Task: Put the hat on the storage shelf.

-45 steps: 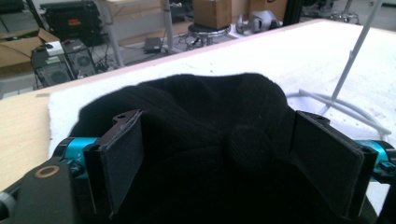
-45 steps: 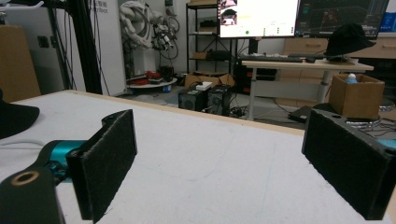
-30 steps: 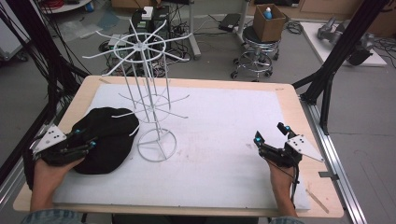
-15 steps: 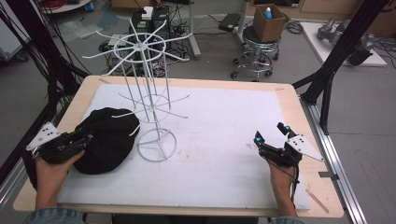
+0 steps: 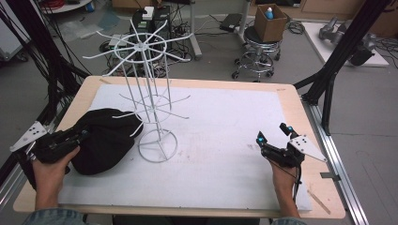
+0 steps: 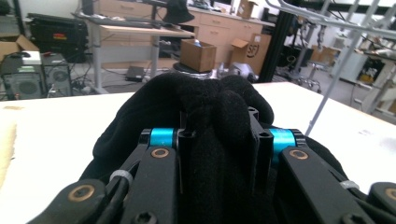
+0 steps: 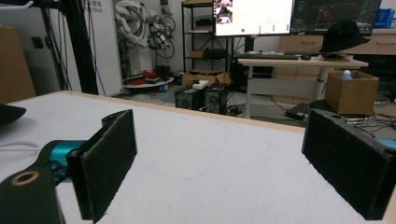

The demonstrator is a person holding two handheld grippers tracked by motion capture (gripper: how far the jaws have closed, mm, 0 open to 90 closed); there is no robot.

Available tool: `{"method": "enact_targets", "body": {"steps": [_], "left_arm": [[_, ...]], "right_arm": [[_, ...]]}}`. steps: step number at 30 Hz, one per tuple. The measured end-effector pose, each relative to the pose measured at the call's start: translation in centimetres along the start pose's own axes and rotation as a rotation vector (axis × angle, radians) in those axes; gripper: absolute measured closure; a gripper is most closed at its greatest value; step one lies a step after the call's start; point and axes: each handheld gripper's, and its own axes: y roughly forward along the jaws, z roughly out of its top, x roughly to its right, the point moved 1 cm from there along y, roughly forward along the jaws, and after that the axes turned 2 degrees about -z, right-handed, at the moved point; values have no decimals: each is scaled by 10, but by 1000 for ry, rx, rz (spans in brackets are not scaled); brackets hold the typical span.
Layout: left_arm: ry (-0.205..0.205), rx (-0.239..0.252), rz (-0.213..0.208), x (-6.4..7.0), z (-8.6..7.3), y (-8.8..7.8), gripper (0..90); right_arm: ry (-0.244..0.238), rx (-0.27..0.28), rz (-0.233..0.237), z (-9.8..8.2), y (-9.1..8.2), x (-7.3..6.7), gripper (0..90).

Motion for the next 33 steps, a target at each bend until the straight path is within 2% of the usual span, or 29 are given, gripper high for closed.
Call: {"method": "enact_targets", "body": {"steps": [4, 11, 16, 19, 24, 26, 33], "left_arm": [[-13, 24, 30, -4, 3, -7, 717], [9, 51, 64, -8, 14, -15, 716], [-4, 67, 99, -18, 30, -20, 716], [17, 64, 103, -23, 46, -19, 715], [71, 38, 82, -33, 82, -12, 714], [94, 31, 69, -35, 98, -7, 715], [128, 23, 48, -40, 143, 6, 715]], "right_arm": [[-1, -2, 1, 0, 0, 0, 95], [-21, -9, 1, -1, 2, -1, 95], [-12, -4, -6, 0, 0, -1, 94], [-13, -4, -6, 0, 0, -1, 95], [-19, -2, -8, 0, 0, 0, 94], [-8, -5, -9, 0, 0, 0, 94], [-9, -1, -8, 0, 0, 2, 94]]}}
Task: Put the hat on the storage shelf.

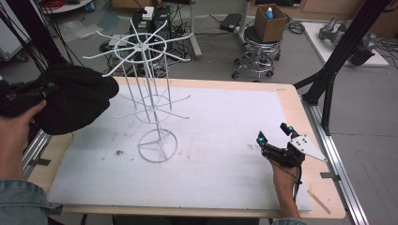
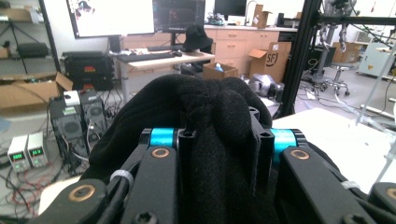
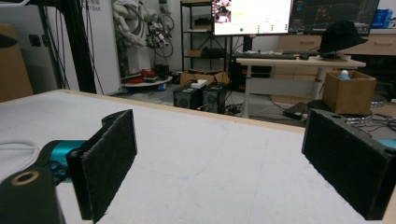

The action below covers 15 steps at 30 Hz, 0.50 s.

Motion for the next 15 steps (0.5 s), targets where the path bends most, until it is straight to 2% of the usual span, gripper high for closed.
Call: {"method": "enact_targets", "body": {"steps": [6, 15], "left_arm": [[17, 19, -18, -5, 37, 12, 715], [25, 69, -40, -9, 82, 22, 715]], "right_arm": [[14, -11, 16, -1, 1, 1, 95], [23, -15, 23, -1, 2, 2, 94]]}}
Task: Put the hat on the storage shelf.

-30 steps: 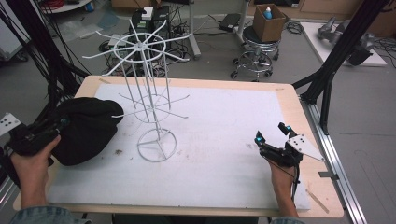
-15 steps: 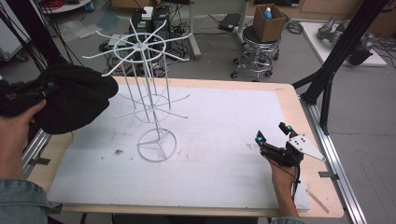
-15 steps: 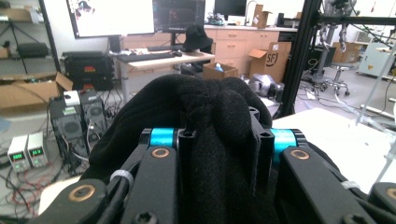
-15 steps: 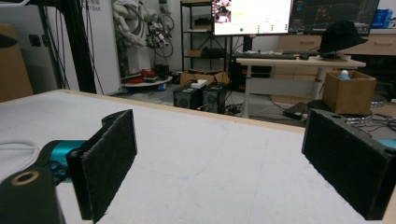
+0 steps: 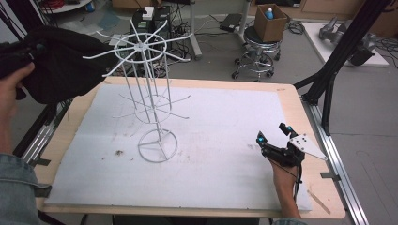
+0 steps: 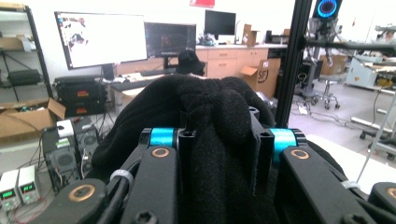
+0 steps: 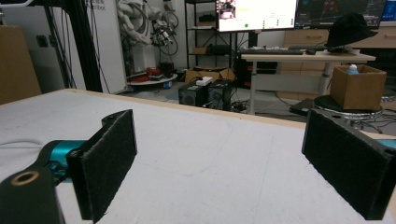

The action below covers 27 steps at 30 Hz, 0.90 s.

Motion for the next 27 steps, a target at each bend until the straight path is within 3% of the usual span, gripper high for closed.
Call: {"method": "enact_targets", "body": {"steps": [15, 27], "left_arm": [[8, 87, 0, 5, 72, 23, 715], [15, 119, 17, 21, 105, 39, 715]], "right_arm": [[1, -14, 8, -1, 2, 0, 95], [6, -14, 13, -1, 3, 0, 95]]}}
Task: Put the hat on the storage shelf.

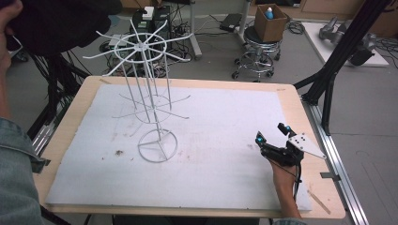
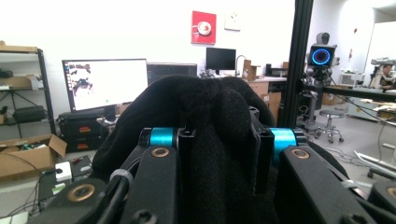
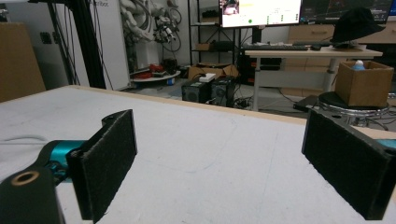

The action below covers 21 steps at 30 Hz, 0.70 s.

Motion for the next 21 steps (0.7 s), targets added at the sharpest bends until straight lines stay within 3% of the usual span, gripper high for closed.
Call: {"method": "enact_targets", "body": {"steps": [4, 14, 21], "left_arm": [[-2, 9, 4, 5, 8, 5, 714], [-21, 19, -48, 23, 21, 15, 714], [-2, 8, -78, 34, 26, 27, 713]], "right_arm": [[-4, -1, 1, 0, 1, 0, 94], [-2, -9, 6, -1, 1, -1, 95], [-5, -15, 3, -1, 2, -1, 95]]}}
